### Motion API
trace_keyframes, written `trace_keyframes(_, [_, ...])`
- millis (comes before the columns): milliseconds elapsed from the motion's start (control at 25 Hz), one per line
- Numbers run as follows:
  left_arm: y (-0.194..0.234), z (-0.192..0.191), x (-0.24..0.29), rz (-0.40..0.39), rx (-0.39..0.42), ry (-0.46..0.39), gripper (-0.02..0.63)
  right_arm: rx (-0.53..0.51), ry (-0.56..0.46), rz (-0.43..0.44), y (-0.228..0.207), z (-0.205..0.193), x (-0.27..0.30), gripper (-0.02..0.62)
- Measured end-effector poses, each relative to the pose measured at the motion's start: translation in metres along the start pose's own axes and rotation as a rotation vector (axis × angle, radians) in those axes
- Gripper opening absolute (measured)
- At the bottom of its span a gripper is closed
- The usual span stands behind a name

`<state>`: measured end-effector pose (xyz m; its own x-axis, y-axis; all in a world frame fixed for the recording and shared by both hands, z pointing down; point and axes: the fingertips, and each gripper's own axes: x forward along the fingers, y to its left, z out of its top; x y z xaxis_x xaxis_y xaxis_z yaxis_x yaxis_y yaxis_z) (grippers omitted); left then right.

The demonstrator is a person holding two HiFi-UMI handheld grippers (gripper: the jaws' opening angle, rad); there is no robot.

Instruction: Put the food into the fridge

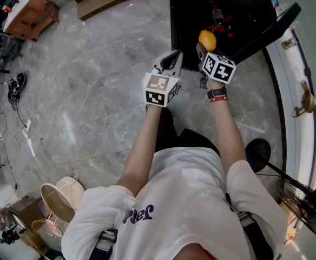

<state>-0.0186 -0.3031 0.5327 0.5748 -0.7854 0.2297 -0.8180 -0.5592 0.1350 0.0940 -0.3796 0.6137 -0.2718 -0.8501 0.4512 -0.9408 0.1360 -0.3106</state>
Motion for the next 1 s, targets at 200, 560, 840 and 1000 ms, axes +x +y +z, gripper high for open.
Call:
trace_keyframes(200, [0.014, -0.006, 0.011, 0.003, 0.004, 0.007, 0.018, -0.002, 0.016, 0.014, -0.001, -0.004, 0.027, 0.318])
trace_keyframes(560, [0.037, -0.018, 0.034, 0.01, 0.009, 0.008, 0.018, -0.042, 0.005, 0.0, -0.014, -0.004, 0.072, 0.316])
trace_keyframes(840, [0.045, -0.025, 0.061, -0.012, 0.013, -0.001, 0.018, -0.062, -0.007, -0.007, -0.03, -0.009, 0.109, 0.317])
trace_keyframes(1000, [0.052, -0.028, 0.073, -0.014, 0.018, -0.015, 0.018, -0.075, -0.013, -0.011, -0.038, -0.011, 0.13, 0.317])
